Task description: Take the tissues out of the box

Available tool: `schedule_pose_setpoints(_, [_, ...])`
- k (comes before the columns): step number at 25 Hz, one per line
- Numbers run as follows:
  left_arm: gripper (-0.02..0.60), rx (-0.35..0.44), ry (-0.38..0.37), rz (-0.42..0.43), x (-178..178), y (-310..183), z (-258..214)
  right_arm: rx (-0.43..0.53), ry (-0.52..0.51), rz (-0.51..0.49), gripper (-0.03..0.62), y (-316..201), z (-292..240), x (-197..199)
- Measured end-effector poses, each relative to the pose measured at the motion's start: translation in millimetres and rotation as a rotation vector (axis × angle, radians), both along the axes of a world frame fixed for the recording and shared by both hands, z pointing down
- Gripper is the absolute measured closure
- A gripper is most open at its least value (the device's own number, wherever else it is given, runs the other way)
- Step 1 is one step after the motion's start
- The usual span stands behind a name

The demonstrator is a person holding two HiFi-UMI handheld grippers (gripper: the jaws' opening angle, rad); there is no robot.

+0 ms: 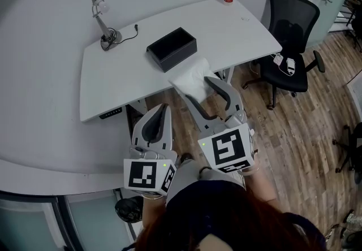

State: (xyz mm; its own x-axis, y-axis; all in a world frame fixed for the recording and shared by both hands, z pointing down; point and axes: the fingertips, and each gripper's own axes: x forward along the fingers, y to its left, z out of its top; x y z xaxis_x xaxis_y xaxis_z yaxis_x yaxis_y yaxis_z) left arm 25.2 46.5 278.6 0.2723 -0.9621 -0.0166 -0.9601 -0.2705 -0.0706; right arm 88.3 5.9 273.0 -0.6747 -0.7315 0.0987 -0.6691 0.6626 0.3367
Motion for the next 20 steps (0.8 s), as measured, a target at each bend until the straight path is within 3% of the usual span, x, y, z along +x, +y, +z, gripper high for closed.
schedule_pose_setpoints(20, [0.555,-0.005,-0.015,-0.007,2.8,1.3,-0.8,0.003,-0.006,0.004,0.355,1.8,1.6,6.4])
